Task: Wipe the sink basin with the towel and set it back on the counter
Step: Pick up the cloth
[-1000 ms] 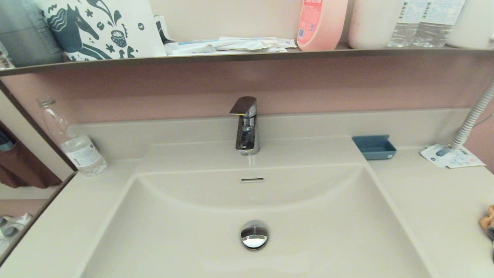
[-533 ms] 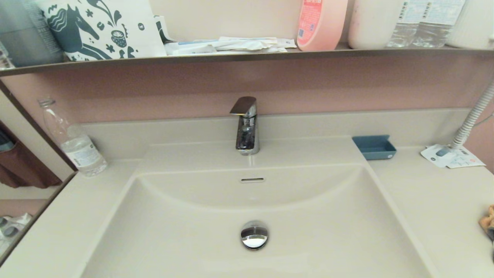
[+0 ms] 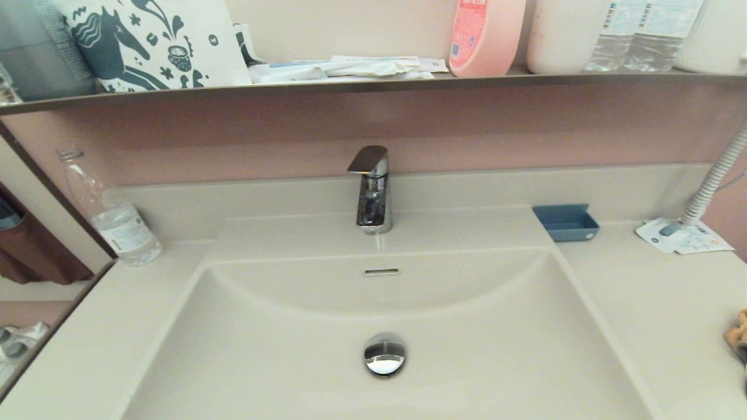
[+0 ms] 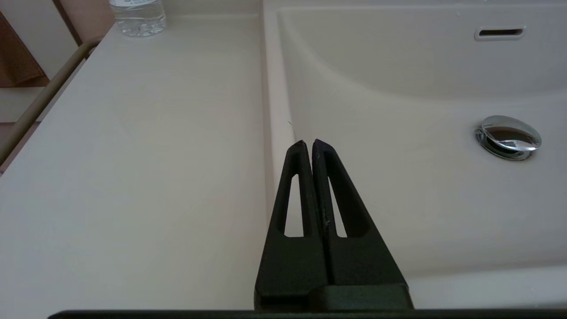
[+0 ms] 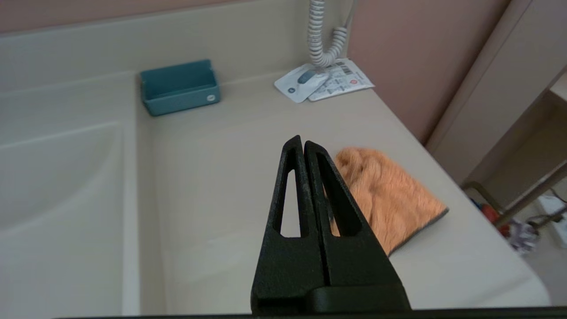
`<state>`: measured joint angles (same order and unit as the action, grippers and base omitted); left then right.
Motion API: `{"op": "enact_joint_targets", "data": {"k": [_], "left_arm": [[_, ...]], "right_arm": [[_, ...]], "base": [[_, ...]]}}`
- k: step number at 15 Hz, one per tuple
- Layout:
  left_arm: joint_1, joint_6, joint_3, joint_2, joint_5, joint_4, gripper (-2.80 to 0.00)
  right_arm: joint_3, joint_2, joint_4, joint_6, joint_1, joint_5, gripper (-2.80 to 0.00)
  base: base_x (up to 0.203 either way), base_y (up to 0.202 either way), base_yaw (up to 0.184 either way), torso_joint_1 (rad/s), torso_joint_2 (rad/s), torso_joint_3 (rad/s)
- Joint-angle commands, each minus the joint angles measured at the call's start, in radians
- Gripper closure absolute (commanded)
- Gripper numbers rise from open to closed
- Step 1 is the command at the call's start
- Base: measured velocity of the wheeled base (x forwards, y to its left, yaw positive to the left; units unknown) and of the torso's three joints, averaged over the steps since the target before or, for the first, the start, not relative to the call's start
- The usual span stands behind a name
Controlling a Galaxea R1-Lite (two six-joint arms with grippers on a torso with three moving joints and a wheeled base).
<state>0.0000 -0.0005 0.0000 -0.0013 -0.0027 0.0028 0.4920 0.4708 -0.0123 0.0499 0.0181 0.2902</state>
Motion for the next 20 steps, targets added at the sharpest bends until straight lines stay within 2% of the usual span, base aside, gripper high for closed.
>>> {"op": "enact_joint_targets", "data": {"k": [1, 3, 5, 6, 8, 10, 12, 13, 16, 20], "left_arm": [[0.000, -0.001, 0.000, 0.001, 0.000, 0.000, 0.00], [0.000, 0.001, 0.000, 0.001, 0.000, 0.000, 0.00], [0.001, 0.000, 0.000, 0.001, 0.000, 0.000, 0.00], [0.001, 0.000, 0.000, 0.001, 0.000, 0.000, 0.00], [0.000, 0.001, 0.000, 0.001, 0.000, 0.000, 0.00], [0.001, -0.001, 0.000, 0.001, 0.000, 0.000, 0.00], [0.000, 0.000, 0.000, 0.001, 0.000, 0.000, 0.00], [0.000, 0.000, 0.000, 0.001, 0.000, 0.000, 0.00], [0.001, 0.000, 0.000, 0.001, 0.000, 0.000, 0.00], [0.001, -0.001, 0.000, 0.001, 0.000, 0.000, 0.00]], "right_arm": [[0.072, 0.182, -0.001, -0.002, 0.001, 0.012, 0.00], [0.192, 0.304, -0.027, -0.032, -0.029, 0.023, 0.00], [0.277, 0.429, -0.094, -0.057, -0.113, 0.024, 0.00], [0.311, 0.485, -0.170, -0.070, -0.157, 0.021, 0.00], [0.371, 0.574, -0.467, -0.094, -0.211, 0.013, 0.00], [0.456, 0.654, -0.621, -0.150, -0.310, 0.008, 0.00], [0.488, 0.701, -0.658, -0.260, -0.408, -0.014, 0.00], [0.491, 0.721, -0.661, -0.293, -0.444, -0.050, 0.00], [0.493, 0.813, -0.662, -0.323, -0.534, -0.187, 0.00], [0.511, 0.949, -0.619, -0.352, -0.604, -0.258, 0.00]], "base": [[0.000, 0.000, 0.000, 0.000, 0.00, 0.000], [0.000, 0.000, 0.000, 0.000, 0.00, 0.000], [0.000, 0.000, 0.000, 0.000, 0.00, 0.000], [0.000, 0.000, 0.000, 0.000, 0.00, 0.000], [0.000, 0.000, 0.000, 0.000, 0.00, 0.000], [0.000, 0.000, 0.000, 0.000, 0.00, 0.000], [0.000, 0.000, 0.000, 0.000, 0.00, 0.000], [0.000, 0.000, 0.000, 0.000, 0.00, 0.000], [0.000, 0.000, 0.000, 0.000, 0.00, 0.000], [0.000, 0.000, 0.000, 0.000, 0.00, 0.000]]}}
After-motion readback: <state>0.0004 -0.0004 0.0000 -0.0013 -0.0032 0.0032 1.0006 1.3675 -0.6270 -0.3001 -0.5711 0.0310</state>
